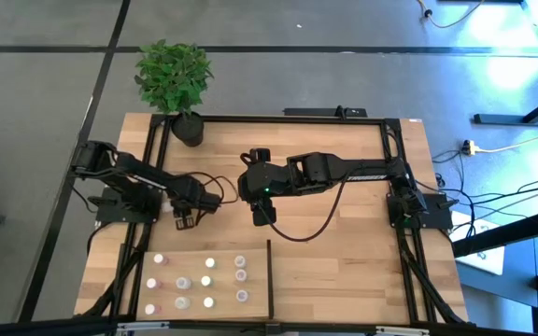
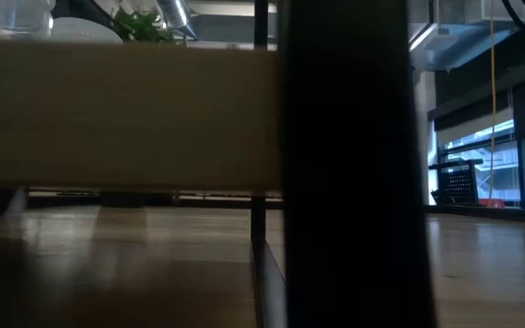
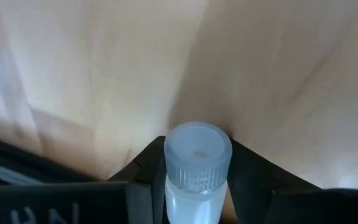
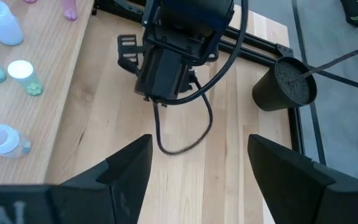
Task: Pick and place medicine bottles onto shelf by color
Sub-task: Put the white pill bottle on the shelf aligned with the other white pill bottles
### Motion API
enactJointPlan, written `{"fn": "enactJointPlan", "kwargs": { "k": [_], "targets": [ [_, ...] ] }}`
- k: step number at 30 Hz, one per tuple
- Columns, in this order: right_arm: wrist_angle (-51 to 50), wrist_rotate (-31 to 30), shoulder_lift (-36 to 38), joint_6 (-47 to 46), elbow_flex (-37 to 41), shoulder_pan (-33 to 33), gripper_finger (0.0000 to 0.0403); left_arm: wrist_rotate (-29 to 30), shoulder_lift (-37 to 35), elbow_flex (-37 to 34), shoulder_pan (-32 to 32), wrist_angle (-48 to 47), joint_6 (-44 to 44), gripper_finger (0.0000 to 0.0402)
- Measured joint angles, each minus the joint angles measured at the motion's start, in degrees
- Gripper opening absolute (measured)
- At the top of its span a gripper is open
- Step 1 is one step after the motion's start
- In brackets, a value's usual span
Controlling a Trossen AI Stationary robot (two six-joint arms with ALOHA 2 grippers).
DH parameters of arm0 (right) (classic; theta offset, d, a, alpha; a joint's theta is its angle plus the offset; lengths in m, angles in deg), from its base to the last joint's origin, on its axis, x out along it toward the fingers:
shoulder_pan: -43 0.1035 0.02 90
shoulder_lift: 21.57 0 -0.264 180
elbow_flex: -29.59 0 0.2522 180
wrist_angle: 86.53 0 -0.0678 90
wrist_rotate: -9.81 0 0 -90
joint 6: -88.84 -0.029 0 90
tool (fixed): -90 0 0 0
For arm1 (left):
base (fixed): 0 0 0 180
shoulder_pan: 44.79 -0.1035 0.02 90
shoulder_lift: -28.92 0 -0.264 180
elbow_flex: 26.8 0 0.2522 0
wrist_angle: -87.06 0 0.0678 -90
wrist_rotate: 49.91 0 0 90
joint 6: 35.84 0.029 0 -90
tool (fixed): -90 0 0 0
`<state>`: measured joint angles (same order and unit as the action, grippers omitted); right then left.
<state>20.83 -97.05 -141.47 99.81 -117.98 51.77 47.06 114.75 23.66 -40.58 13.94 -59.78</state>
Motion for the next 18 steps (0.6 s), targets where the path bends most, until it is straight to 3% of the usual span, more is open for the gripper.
{"fn": "enactJointPlan", "kwargs": {
  "k": [11, 18],
  "targets": [
    [0.6, 0.0, 0.0, 0.0, 0.0, 0.0, 0.0265, 7.5, -4.6, 4.0, 4.0, 1.5, -8.1, 0.0118],
    [1.3, 0.0, 0.0, 0.0, 0.0, 0.0, 0.0265, 13.0, -12.1, 4.1, 9.8, 3.6, -21.1, 0.0118]
  ]
}}
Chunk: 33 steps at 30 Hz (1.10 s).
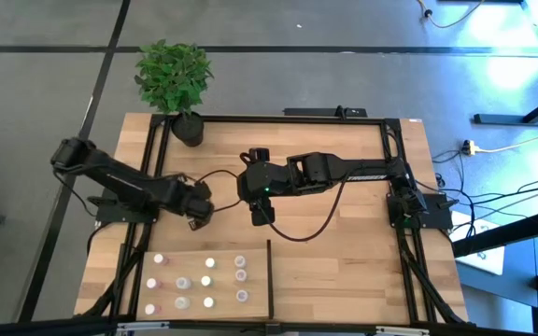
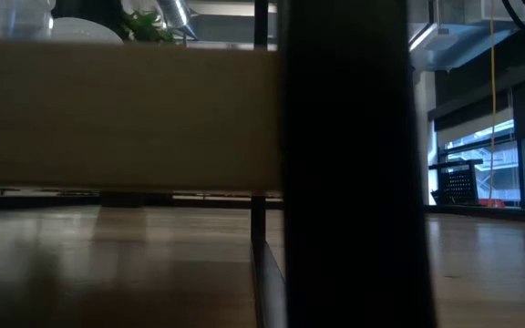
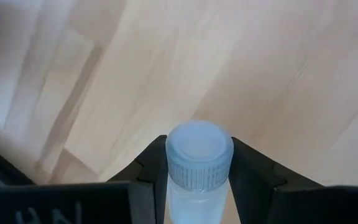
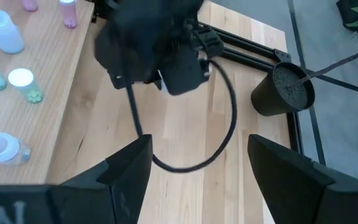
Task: Pick and place medicine bottles onto shelf by color
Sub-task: Put the white pill bottle on the shelf aligned with the other white pill bottles
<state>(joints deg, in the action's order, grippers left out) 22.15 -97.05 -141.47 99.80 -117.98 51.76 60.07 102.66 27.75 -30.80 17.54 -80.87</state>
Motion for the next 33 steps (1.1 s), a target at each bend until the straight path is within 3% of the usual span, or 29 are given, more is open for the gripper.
{"fn": "enactJointPlan", "kwargs": {
  "k": [11, 22, 27, 33],
  "targets": [
    [0.0, 0.0, 0.0, 0.0, 0.0, 0.0, 0.0265, 14.0, -7.5, 0.0, 15.4, -1.2, -20.2, 0.0117],
    [0.1, 0.0, 0.0, 0.0, 0.0, 0.0, 0.0265, 30.5, -7.3, -3.0, 33.1, -2.9, -41.2, 0.0117],
    [0.1, 0.0, 0.0, 0.0, 0.0, 0.0, 0.0265, 41.6, -7.2, -9.1, 37.9, 3.7, -47.2, 0.0117],
    [0.2, 0.0, 0.0, 0.0, 0.0, 0.0, 0.0265, 50.2, -7.2, -16.0, 38.3, 14.1, -45.9, 0.0117]
  ]
}}
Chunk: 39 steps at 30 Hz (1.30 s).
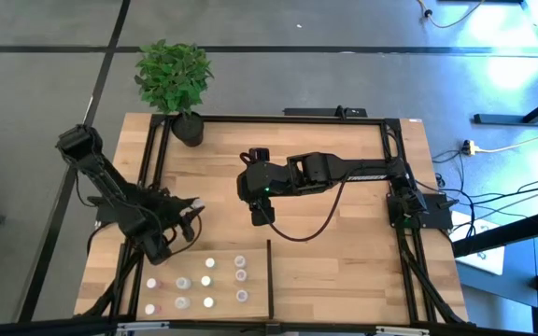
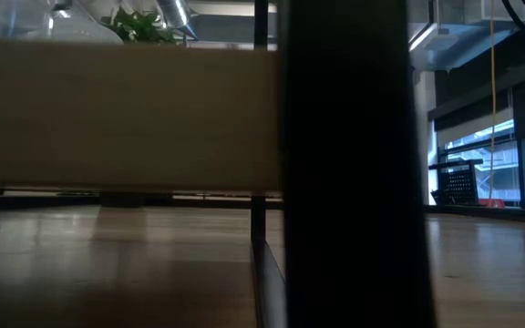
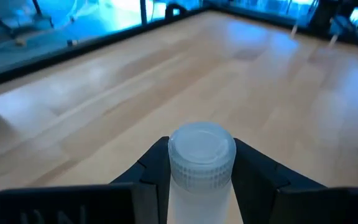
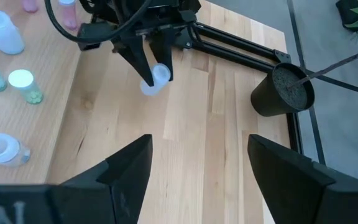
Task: Pick and place medicine bottles onto shelf by color
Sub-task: Put the white pill bottle on the shelf aligned with the other white pill bottles
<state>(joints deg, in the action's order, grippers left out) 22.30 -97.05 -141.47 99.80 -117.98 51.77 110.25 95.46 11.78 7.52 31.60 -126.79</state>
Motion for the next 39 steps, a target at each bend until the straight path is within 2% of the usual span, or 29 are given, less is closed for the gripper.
{"fn": "enactJointPlan", "kwargs": {
  "k": [4, 9, 13, 22, 33, 39],
  "targets": [
    [0.0, 0.0, 0.0, 0.0, 0.0, 0.0, 0.0265, 3.7, 0.0, -2.9, -2.3, 6.9, 4.3, 0.0117],
    [0.0, 0.0, 0.0, 0.0, 0.0, 0.0, 0.0265, 4.3, 0.5, -6.6, -6.1, 19.8, 13.8, 0.0117],
    [0.0, 0.0, 0.0, 0.0, 0.0, 0.0, 0.0265, 5.1, 1.8, -7.8, -8.3, 26.2, 19.5, 0.0117],
    [0.1, 0.0, 0.0, 0.0, 0.0, 0.0, 0.0265, 5.3, 6.8, -7.9, -10.1, 30.9, 21.1, 0.0117],
    [0.1, 0.0, 0.0, 0.0, 0.0, 0.0, 0.0265, 5.3, 9.9, -7.9, -10.3, 31.0, 21.0, 0.0117],
    [0.2, 0.0, 0.0, 0.0, 0.0, 0.0, 0.0265, 5.4, 13.1, -7.9, -10.4, 31.0, 16.8, 0.0117]
  ]
}}
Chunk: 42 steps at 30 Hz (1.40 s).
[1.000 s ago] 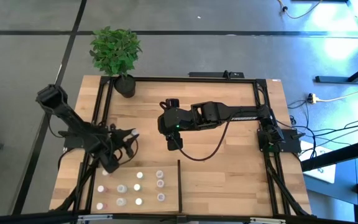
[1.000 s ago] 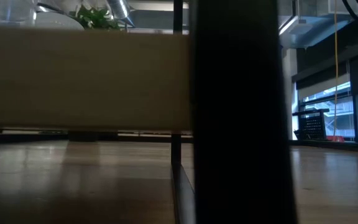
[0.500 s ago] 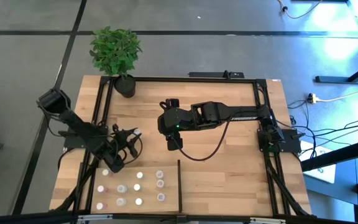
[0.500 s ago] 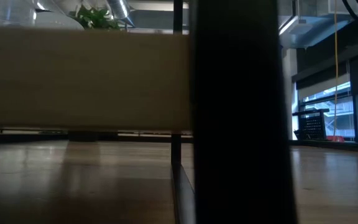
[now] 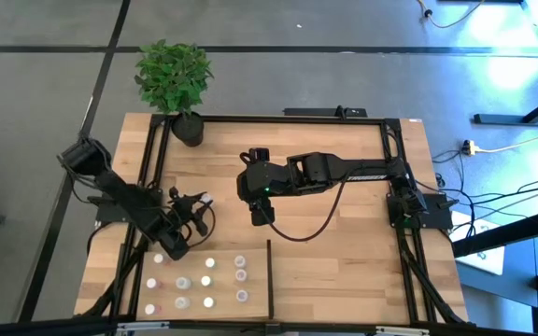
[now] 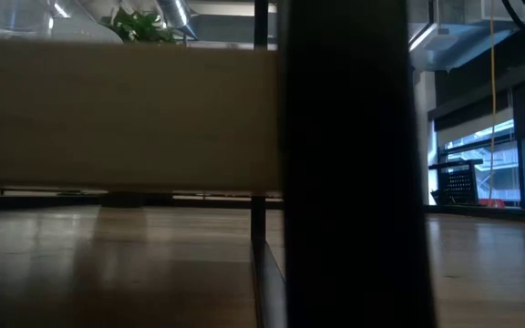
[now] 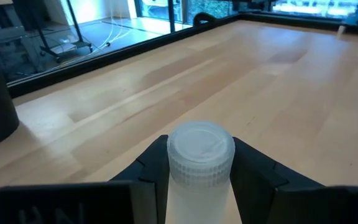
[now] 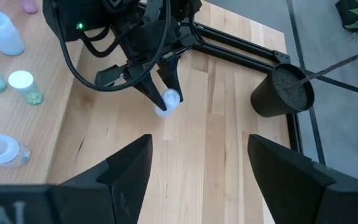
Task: Pick and place medicine bottles onto shelf by color
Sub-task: Put the white pill bottle on the shelf aligned with the other white pill bottles
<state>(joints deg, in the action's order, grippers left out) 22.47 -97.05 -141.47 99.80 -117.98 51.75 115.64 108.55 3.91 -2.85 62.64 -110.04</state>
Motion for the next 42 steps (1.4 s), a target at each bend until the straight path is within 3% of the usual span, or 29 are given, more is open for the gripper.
{"fn": "enactJointPlan", "kwargs": {
  "k": [19, 29, 34, 37, 42],
  "targets": [
    [0.0, 0.0, 0.0, 0.0, 0.0, 0.0, 0.0265, -1.2, 14.0, 0.1, -5.3, 14.7, -2.0, 0.0117],
    [0.0, 0.0, 0.0, 0.0, 0.0, 0.0, 0.0265, -1.3, 14.4, 0.1, -5.3, 15.7, -1.5, 0.0121],
    [0.0, 0.0, 0.0, 0.0, 0.0, 0.0, 0.0265, -2.0, 14.4, 0.1, -5.3, 16.1, -1.7, 0.0155],
    [0.0, 0.0, 0.0, 0.0, 0.0, 0.0, 0.0265, -5.4, 14.6, -0.1, -5.3, 15.7, -2.0, 0.0183],
    [0.1, 0.0, 0.0, 0.0, 0.0, 0.0, 0.0265, -4.9, 14.6, 0.0, -5.3, 15.9, -1.9, 0.0232]
  ]
}}
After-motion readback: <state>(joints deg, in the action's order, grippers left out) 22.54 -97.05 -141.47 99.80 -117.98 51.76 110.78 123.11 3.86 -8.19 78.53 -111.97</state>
